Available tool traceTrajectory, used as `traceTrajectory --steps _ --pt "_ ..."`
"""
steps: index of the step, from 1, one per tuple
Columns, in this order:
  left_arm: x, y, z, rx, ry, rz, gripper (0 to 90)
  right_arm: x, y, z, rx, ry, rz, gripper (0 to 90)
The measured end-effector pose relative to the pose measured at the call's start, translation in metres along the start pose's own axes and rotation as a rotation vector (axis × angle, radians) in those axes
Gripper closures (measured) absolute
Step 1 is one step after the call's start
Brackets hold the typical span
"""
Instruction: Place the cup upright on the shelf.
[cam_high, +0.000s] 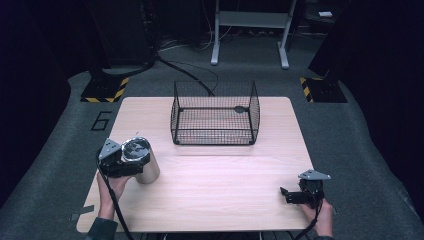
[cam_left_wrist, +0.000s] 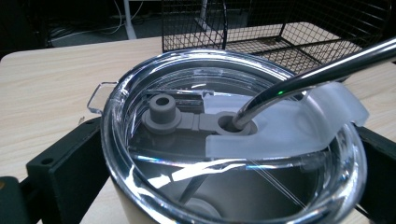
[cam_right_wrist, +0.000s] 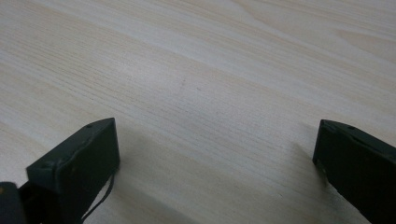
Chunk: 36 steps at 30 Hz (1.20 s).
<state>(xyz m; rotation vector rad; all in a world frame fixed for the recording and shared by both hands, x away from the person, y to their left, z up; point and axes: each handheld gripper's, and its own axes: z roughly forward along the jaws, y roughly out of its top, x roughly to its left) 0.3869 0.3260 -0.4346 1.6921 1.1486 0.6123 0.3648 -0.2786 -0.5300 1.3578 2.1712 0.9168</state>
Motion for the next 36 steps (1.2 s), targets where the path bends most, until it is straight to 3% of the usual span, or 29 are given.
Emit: traceTrajectory --steps 11,17,27,36 --pt "-0.006 -0.001 0.004 -0.010 0.037 0.012 2.1 0.000 0.000 0.000 -0.004 0.001 -0.001 0.0" --pt "-0.008 -0.001 0.003 -0.017 0.058 0.053 3.7 0.000 0.000 0.000 -0.004 -0.001 0.001 0.0" --pt "-0.009 0.000 0.003 -0.017 0.053 0.070 4.0 0.000 0.000 0.000 -0.002 0.000 0.000 0.1" --pt "-0.012 0.008 0.002 -0.036 0.017 0.068 4.1 0.000 0.000 0.000 0.001 -0.001 0.002 0.1"
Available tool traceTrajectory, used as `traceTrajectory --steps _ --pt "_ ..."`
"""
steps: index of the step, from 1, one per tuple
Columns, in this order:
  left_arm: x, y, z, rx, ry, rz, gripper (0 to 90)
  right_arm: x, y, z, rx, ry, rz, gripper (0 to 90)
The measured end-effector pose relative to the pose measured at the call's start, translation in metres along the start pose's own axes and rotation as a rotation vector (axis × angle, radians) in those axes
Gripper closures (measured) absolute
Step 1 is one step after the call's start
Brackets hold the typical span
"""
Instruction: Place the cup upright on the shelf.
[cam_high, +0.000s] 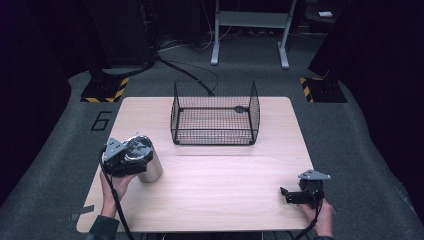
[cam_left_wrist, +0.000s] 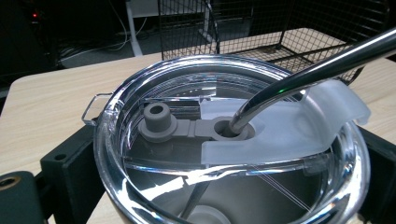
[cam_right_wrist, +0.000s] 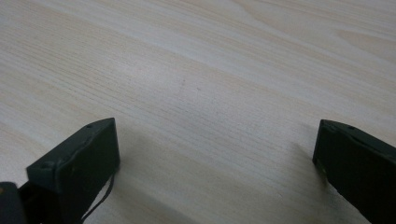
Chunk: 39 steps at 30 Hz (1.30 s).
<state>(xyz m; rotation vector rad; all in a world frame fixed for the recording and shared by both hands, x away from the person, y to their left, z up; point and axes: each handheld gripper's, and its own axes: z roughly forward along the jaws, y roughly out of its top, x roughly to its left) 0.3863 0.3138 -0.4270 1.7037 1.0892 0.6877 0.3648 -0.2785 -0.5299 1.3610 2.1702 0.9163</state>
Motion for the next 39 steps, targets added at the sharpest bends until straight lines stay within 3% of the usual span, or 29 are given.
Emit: traceTrajectory --steps 27,39 --pt "-0.027 0.037 0.012 0.012 -0.095 0.101 4.1 0.000 0.000 0.001 -0.008 -0.005 0.001 0.1" --pt "-0.037 0.050 0.016 0.012 -0.149 0.121 4.1 0.000 0.000 0.000 0.002 0.000 0.001 0.0"
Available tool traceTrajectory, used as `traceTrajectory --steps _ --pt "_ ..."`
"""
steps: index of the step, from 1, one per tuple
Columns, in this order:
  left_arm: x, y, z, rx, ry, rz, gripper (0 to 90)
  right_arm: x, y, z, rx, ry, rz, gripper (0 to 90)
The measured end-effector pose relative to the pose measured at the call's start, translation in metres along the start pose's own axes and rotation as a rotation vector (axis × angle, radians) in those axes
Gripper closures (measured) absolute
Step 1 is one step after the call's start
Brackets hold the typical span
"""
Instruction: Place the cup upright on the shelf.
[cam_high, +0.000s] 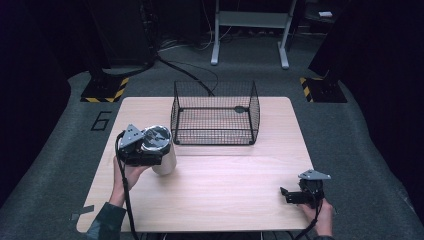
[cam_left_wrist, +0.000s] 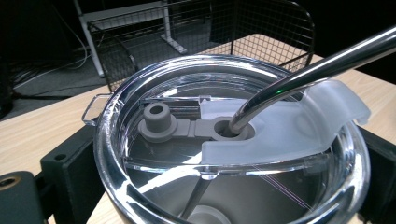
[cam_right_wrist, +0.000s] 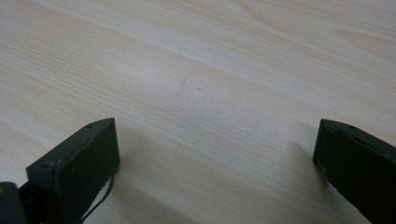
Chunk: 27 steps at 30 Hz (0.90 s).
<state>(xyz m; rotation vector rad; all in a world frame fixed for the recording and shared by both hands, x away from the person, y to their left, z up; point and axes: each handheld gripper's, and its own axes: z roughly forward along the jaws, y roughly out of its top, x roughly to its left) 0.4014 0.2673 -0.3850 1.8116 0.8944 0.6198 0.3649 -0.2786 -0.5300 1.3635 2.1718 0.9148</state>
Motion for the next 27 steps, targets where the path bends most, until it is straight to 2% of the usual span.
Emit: traceTrajectory --steps 8,9,11,12,22,27 --pt "-0.006 0.008 0.004 -0.003 -0.027 0.015 4.1 0.000 0.000 0.001 -0.012 -0.006 0.001 0.1" --pt "-0.007 0.009 0.005 -0.003 -0.031 0.015 4.1 0.000 0.000 0.000 0.002 0.001 -0.001 0.1" --pt "-0.009 0.011 0.006 -0.005 -0.043 0.017 4.1 0.000 0.000 0.001 -0.010 -0.003 0.001 0.1" --pt "-0.010 0.012 0.006 -0.004 -0.047 0.022 4.1 0.000 0.000 0.000 0.002 0.001 -0.001 0.1" --pt "-0.019 0.024 0.012 -0.009 -0.090 0.036 4.1 0.000 0.000 0.000 -0.001 0.000 0.000 0.0" --pt "-0.024 0.029 0.016 -0.013 -0.108 0.031 4.0 0.000 0.000 0.000 -0.001 0.000 0.002 0.0"
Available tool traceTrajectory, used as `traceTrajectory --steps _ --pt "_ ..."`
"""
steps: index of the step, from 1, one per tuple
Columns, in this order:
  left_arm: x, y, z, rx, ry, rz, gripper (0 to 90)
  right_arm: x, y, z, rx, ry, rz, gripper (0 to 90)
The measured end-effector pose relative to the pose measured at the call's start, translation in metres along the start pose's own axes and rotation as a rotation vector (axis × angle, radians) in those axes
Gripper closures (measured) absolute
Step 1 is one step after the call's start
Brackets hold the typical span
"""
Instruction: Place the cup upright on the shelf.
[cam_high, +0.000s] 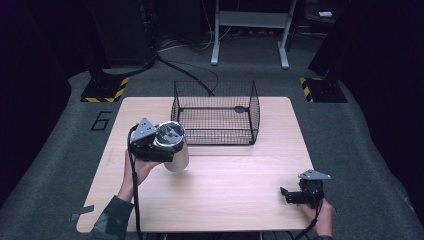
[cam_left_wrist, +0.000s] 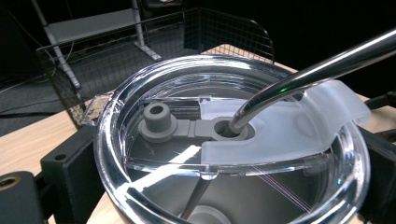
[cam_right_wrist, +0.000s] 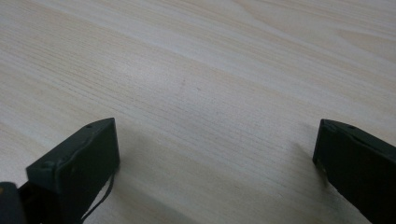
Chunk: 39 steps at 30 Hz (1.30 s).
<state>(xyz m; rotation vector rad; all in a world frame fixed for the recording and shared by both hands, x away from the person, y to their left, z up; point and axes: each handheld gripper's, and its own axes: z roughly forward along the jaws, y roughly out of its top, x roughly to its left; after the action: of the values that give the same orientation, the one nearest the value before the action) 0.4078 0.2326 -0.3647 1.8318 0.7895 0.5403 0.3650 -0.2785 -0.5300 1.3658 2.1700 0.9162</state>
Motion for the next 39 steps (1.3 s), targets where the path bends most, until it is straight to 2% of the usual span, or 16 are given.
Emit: traceTrajectory --steps 12,21,23,39 --pt "-0.010 0.019 0.010 -0.009 -0.034 0.007 4.1 0.000 0.000 0.000 -0.002 0.000 -0.002 0.0" --pt "-0.013 0.039 0.016 -0.035 -0.054 0.016 4.0 0.000 0.000 0.000 -0.003 -0.002 0.000 0.0" --pt "-0.013 0.041 0.016 -0.029 -0.060 0.017 4.1 0.000 0.000 0.000 0.000 0.000 -0.003 0.0" --pt "-0.012 0.068 0.025 -0.052 -0.054 0.029 4.1 0.000 0.000 0.000 -0.001 0.000 -0.001 0.0"
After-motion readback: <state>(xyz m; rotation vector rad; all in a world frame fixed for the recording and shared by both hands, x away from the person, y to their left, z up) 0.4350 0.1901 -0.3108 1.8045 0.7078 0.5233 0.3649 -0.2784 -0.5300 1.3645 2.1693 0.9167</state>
